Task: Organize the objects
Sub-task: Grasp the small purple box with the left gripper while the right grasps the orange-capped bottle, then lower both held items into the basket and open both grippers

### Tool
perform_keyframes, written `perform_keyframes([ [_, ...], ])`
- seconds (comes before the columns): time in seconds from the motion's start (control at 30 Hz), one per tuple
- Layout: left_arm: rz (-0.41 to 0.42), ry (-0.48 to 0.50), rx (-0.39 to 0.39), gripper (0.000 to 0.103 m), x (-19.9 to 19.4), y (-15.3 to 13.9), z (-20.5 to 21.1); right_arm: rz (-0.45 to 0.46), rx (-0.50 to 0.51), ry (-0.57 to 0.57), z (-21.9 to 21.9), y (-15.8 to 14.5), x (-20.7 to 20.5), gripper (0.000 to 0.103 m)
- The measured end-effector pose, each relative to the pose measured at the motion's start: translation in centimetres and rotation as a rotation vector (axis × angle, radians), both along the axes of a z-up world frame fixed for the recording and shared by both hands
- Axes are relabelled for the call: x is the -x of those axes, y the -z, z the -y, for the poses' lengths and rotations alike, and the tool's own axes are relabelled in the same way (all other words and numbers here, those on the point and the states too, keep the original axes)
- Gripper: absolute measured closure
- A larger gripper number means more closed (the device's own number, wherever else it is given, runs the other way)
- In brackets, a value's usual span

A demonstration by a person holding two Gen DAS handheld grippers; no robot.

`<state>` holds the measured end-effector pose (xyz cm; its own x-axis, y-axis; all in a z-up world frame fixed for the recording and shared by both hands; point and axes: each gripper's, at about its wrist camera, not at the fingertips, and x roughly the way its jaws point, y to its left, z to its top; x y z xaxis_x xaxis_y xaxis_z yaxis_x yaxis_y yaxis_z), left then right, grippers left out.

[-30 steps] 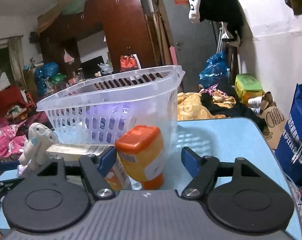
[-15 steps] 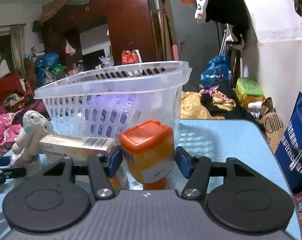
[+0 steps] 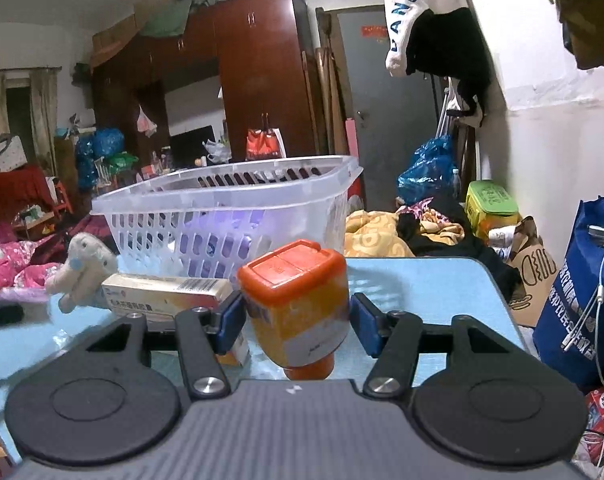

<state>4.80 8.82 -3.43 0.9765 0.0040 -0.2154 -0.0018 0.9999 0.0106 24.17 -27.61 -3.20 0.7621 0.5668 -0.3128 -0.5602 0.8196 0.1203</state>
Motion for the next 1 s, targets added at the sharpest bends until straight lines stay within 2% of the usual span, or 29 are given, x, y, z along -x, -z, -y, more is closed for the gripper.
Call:
perform_keyframes([
  [0.13,0.032,0.041,0.047,0.061,-0.1,-1.2,-0.1,0.015,-0.003,-0.009,-0.2,-0.7,0.4,0.043],
  [0.37,0.093,0.045,0.061,0.061,-0.8,-3.5,0.1,0.062,-0.023,-0.023,-0.1,-3.3,1.4,0.043],
  [0.57,0.106,0.059,0.068,0.061,-6.4,-9.2,0.3,0.112,-0.001,-0.020,-2.0,-8.6,0.1,0.043],
  [0.7,0.053,0.025,0.080,0.061,-11.8,-12.3,0.3,0.109,0.020,-0.015,-4.5,-11.3,-3.1,0.043],
  [0.77,-0.015,0.004,0.075,0.061,-14.9,-12.8,0.4,0.112,0.054,0.014,-6.0,-11.8,-5.0,0.043],
  [0.87,-0.098,-0.038,0.052,0.061,-18.3,-12.3,0.6,0.083,0.107,0.009,-8.6,-11.3,-8.2,0.043],
  [1.0,-0.183,-0.062,0.026,0.061,-21.1,-10.7,0.7,0.035,0.214,0.026,-11.8,-9.5,-11.9,0.043],
])
